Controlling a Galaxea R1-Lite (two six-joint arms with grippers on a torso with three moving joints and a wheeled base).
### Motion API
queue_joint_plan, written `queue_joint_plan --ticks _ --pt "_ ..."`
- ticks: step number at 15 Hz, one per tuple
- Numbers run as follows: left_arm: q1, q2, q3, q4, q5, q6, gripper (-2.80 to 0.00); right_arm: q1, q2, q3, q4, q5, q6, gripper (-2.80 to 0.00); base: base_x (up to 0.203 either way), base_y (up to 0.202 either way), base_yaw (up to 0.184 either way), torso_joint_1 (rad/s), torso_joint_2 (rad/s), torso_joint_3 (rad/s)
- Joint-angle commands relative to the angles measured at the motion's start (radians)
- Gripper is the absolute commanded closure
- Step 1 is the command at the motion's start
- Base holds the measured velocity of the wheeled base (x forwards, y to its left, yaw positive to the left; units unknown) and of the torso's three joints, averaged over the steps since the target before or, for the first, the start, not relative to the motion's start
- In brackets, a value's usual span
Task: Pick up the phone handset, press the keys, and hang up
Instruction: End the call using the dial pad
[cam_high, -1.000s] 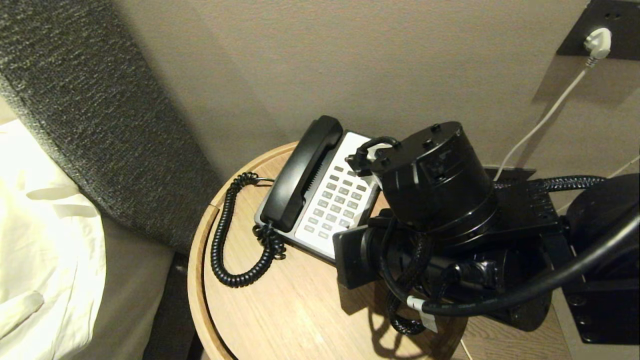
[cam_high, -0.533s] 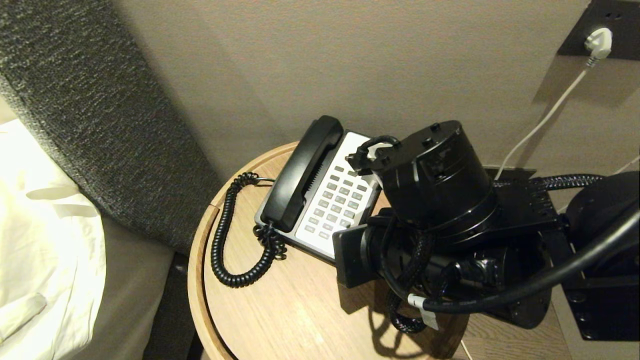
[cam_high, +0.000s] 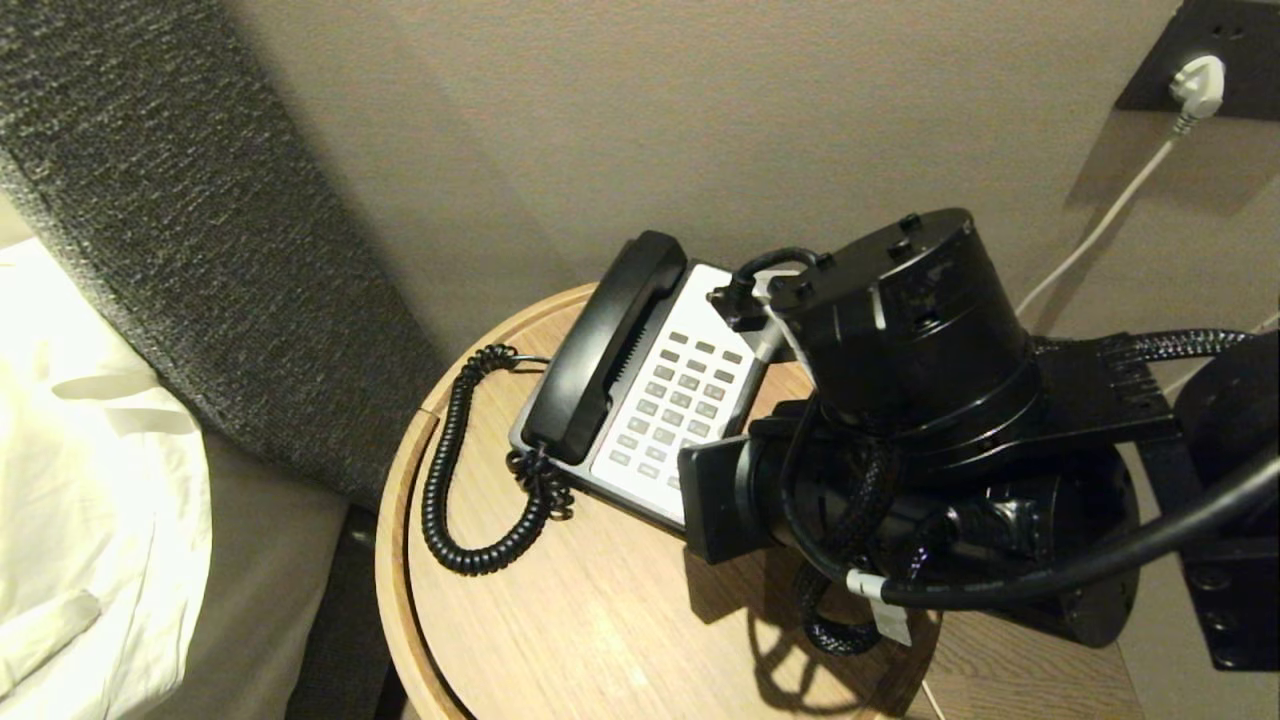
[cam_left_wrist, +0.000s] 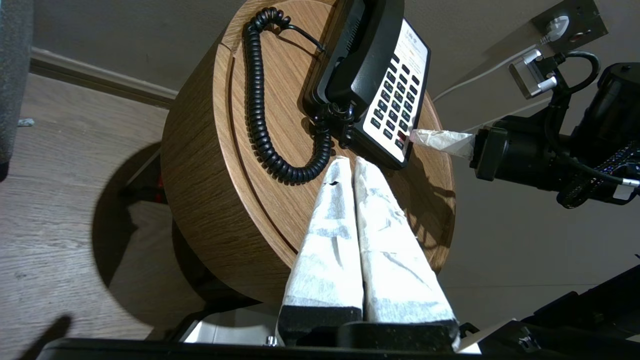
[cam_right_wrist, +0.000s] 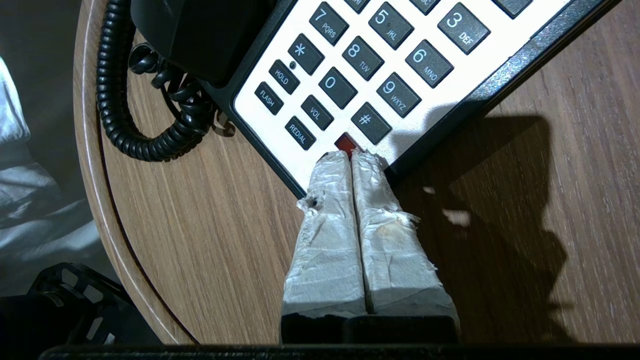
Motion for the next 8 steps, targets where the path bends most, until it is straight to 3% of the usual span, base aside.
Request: queue_joint_plan --ticks 1,8 --pt "0.000 0.000 0.000 0.000 -0.001 -0.003 0.00 0.000 0.004 0.001 -0.003 -0.002 0.004 0.00 0.000 0.000 0.000 0.000 0.00 0.000" --pt "0.000 -0.001 0.005 -0.002 -0.002 -0.003 0.00 0.000 0.033 0.001 -0.006 -0.002 0.009 0.00 0.000 0.000 0.000 0.000 0.00 0.000"
